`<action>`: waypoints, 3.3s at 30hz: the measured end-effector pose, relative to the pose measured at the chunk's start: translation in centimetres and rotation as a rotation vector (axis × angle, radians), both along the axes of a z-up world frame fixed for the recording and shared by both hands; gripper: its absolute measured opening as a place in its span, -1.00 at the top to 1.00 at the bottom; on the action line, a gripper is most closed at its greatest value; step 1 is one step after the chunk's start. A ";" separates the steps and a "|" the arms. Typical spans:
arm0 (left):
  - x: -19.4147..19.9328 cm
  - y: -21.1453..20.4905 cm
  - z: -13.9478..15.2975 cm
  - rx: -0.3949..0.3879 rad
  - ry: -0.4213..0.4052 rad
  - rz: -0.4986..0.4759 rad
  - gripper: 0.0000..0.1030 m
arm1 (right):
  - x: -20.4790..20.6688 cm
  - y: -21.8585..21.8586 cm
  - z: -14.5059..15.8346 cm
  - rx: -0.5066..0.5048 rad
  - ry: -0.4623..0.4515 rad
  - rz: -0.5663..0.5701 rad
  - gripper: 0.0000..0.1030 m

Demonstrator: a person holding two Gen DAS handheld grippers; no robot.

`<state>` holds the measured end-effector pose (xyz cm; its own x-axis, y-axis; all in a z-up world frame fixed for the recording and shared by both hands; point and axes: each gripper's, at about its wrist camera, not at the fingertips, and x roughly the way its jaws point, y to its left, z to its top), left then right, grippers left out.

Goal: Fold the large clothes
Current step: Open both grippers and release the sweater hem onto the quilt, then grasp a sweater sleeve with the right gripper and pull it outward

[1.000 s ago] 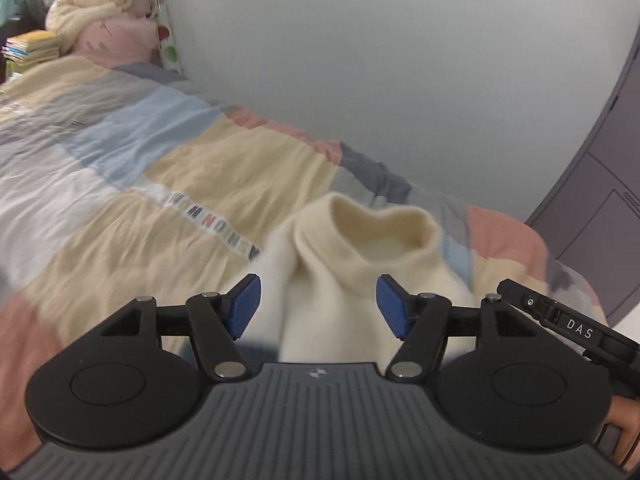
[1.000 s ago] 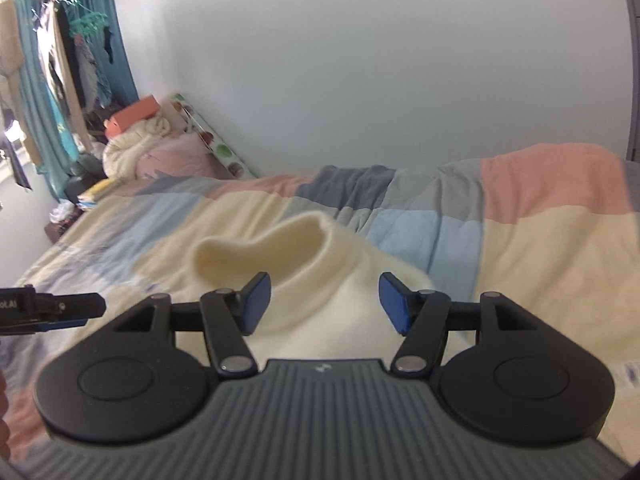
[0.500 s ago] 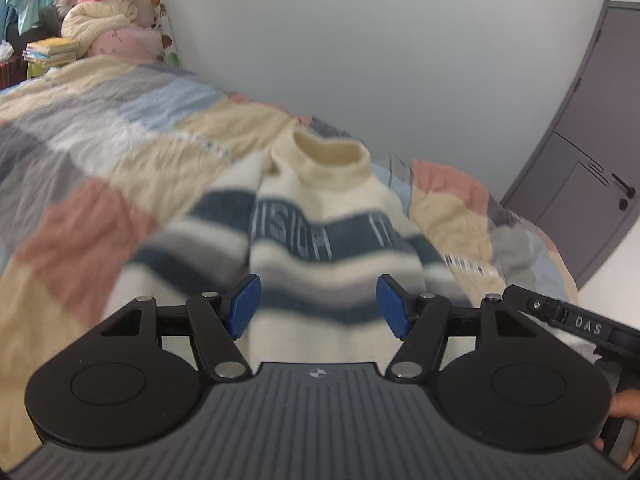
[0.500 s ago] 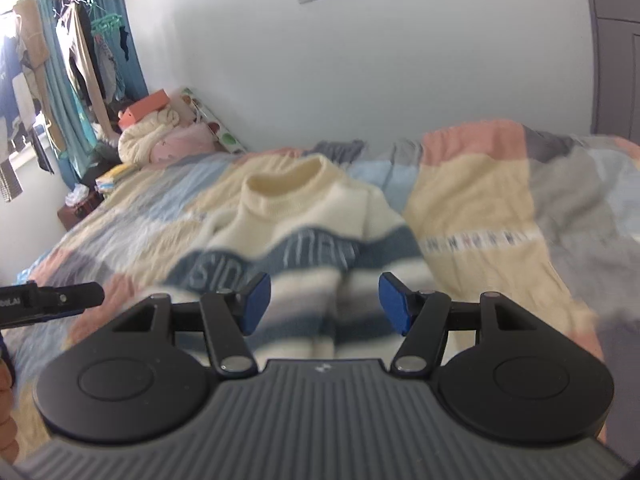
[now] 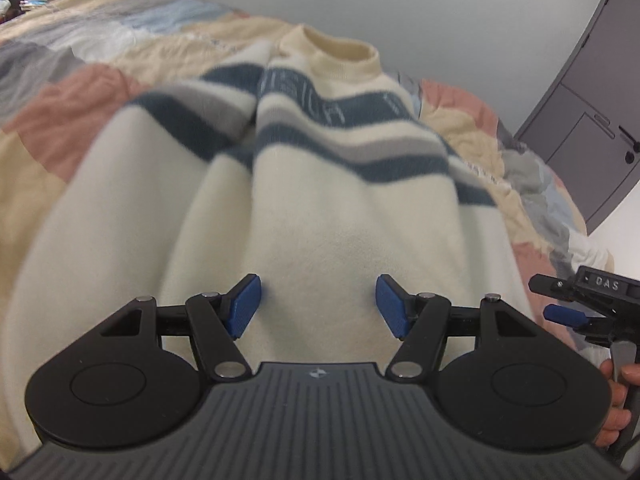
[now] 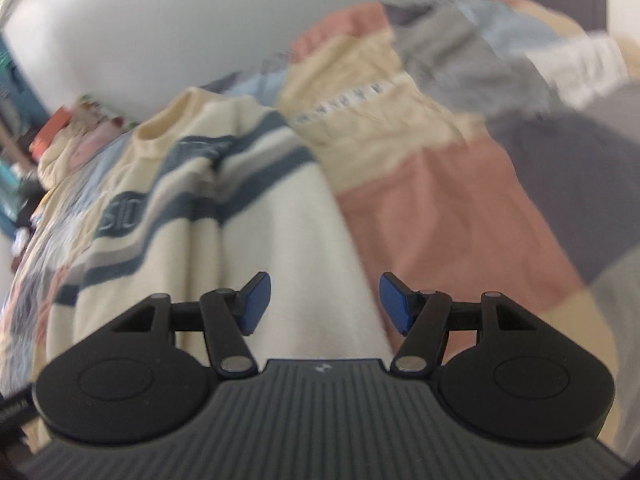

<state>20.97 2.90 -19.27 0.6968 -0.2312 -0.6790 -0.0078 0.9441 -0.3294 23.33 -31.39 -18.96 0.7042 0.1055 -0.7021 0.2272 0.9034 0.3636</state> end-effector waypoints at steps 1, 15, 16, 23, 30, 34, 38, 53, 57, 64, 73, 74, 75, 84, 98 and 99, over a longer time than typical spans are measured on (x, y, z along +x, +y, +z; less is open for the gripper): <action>0.2 -0.2 -0.3 0.012 0.003 -0.007 -0.34 | 0.3 0.0 -0.5 0.013 0.018 -0.009 -0.22; 0.0 1.0 0.4 -0.031 -0.044 0.052 -0.34 | 1.2 -0.6 1.1 0.093 0.005 0.049 0.73; -0.3 1.3 0.6 -0.048 -0.050 0.055 -0.34 | 1.4 -1.2 2.1 0.078 -0.017 0.047 0.73; -0.8 2.5 1.8 -0.084 -0.088 0.069 -0.34 | 6.6 -8.2 9.8 -0.143 -0.107 -0.019 0.75; 0.0 4.2 1.8 -0.125 -0.082 0.107 -0.34 | 14.4 -14.6 16.2 -0.370 -0.161 -0.180 0.76; 0.8 4.6 1.5 -0.132 -0.075 0.109 -0.34 | 18.4 -17.6 18.0 -0.497 -0.188 -0.277 0.76; 1.7 3.6 0.4 -0.131 -0.023 0.003 -0.34 | 22.4 -20.0 14.5 -0.702 -0.101 -0.312 0.75; 4.0 2.5 -1.3 -0.090 0.018 -0.044 -0.34 | 21.3 -24.5 -2.4 -0.645 -0.101 -0.407 0.71; 4.0 2.5 -1.2 -0.092 0.012 -0.041 -0.34 | 20.3 -24.0 -0.8 -0.576 -0.092 -0.437 0.64; 1.8 2.3 0.6 -0.096 -0.070 -0.048 -0.34 | 15.0 -20.6 2.7 -0.500 -0.116 -0.388 0.04; -2.2 0.2 3.3 -0.090 -0.164 -0.143 -0.34 | 5.8 -11.0 8.1 -0.267 -0.174 -0.222 0.03; -2.5 -0.2 3.4 -0.107 -0.161 -0.150 -0.34 | 4.8 -9.8 8.5 -0.237 -0.180 -0.203 0.03; -2.7 -0.3 3.4 -0.142 -0.150 -0.160 -0.34 | 3.9 -8.7 8.8 -0.200 -0.185 -0.186 0.03; -3.4 -3.1 2.7 -0.304 -0.099 -0.287 0.08 | -3.6 -0.7 6.1 0.073 -0.212 -0.056 0.03; -0.6 -12.0 -0.9 -0.058 -0.076 -0.409 0.38 | -5.7 -2.8 4.3 0.143 -0.338 -0.100 -0.02; -0.4 -12.2 -1.1 -0.039 -0.073 -0.419 0.38 | -5.7 -3.0 4.2 0.149 -0.341 -0.105 -0.02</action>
